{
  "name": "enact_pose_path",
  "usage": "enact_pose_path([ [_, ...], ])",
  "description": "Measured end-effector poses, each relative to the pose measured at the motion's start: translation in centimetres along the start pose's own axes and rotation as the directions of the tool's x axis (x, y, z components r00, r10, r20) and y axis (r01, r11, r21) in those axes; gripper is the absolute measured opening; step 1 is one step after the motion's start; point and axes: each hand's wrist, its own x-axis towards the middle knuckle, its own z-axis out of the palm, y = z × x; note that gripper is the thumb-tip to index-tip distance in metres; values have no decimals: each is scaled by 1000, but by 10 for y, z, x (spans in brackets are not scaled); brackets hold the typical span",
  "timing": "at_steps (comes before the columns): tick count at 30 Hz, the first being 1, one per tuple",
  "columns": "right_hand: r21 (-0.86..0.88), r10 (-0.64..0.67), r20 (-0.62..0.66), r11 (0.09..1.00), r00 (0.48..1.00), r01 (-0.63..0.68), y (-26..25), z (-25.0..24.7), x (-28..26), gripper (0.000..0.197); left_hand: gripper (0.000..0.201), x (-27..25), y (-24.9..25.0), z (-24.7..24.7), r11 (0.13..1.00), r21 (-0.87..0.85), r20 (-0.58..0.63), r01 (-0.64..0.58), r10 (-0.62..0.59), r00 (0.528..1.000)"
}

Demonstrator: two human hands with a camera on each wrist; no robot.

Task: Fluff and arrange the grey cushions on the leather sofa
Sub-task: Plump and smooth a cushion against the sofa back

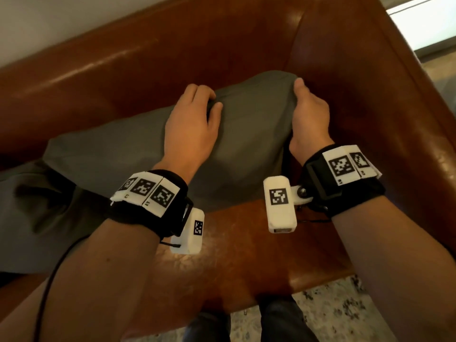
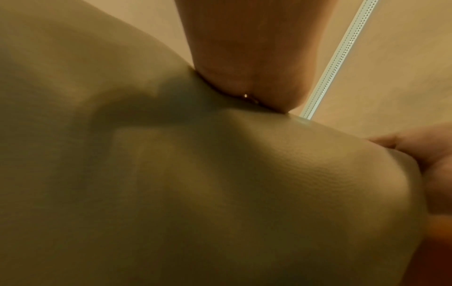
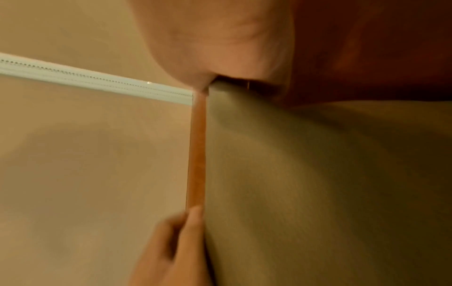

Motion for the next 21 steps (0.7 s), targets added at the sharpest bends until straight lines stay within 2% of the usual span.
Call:
enact_pose_path([
  [1,-73,-97,-57,993,994,93,3,1,0,22,27,-3,-2,-1,1000,18,1,-2,2,1000],
  [2,-227,-270,-100,943,958,242,5,2,-4,28,29,-7,-4,-3,1000,29,-2,0,0,1000],
  [3,-387,-488,-77,818,870,425,7,4,-11,38,31,-12,-6,-4,999,37,-8,4,-3,1000],
  [4,-501,-681,54,615,731,609,10,6,-19,44,32,-16,-8,-5,999,49,-15,3,-2,1000],
  [5,-549,-758,252,400,602,734,13,12,-27,45,34,-21,-11,-7,997,77,-19,0,2,1000],
  [6,-553,-731,449,225,514,802,16,20,-35,44,37,-25,-14,-8,993,116,-18,-2,4,1000],
  [7,-548,-645,602,96,471,831,20,28,-40,43,40,-30,-17,-10,988,153,-14,0,3,1000],
  [9,-539,-440,763,-30,473,842,29,43,-41,44,46,-37,-24,-11,981,193,-3,19,-19,1000],
  [11,-532,-292,822,-86,489,842,39,51,-36,48,51,-40,-32,-11,975,215,-3,58,-59,998],
  [13,-556,-199,827,-160,525,815,47,54,-27,53,55,-42,-41,-8,963,251,-6,99,-101,995],
  [17,-645,-201,764,-248,613,723,39,50,0,58,64,-38,-61,-5,936,312,7,165,-176,984],
  [21,-737,-206,667,-327,716,591,18,39,27,64,65,-42,-105,-23,890,346,-66,296,-292,954],
])
